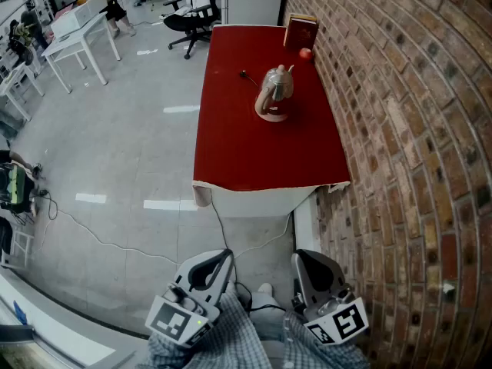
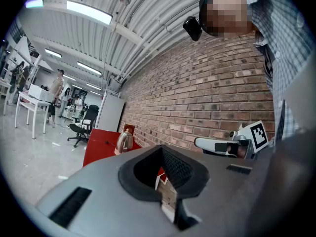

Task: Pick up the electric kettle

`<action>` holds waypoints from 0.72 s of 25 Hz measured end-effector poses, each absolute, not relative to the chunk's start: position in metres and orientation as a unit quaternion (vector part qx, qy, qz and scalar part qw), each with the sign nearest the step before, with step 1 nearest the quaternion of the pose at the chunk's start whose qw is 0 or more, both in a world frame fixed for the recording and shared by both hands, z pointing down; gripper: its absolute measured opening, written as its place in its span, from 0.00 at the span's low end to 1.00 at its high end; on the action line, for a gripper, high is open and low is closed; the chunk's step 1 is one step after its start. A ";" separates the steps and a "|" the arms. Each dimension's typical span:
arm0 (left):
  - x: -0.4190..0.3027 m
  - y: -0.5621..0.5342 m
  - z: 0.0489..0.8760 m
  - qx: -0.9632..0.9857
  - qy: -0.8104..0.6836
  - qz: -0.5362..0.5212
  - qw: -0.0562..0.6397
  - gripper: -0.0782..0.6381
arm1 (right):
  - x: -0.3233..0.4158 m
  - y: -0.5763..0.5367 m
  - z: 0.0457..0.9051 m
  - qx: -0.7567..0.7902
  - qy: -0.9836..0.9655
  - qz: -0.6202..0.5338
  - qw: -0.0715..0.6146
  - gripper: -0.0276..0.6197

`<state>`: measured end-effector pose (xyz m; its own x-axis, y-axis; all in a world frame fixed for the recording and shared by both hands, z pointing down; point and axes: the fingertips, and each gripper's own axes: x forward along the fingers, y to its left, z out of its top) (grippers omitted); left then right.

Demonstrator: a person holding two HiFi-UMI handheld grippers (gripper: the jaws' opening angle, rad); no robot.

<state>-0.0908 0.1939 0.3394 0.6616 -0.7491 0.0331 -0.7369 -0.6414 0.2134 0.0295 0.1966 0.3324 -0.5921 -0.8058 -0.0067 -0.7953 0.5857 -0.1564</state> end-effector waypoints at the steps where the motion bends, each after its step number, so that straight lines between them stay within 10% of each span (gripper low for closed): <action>1: -0.092 0.193 0.343 0.903 -0.414 -0.024 0.110 0.12 | 0.029 0.196 0.332 -0.448 0.891 -0.067 0.038 0.05; 18: -0.070 0.198 0.351 0.892 -0.437 -0.008 0.116 0.12 | 0.049 0.194 0.339 -0.424 0.902 -0.077 0.041 0.05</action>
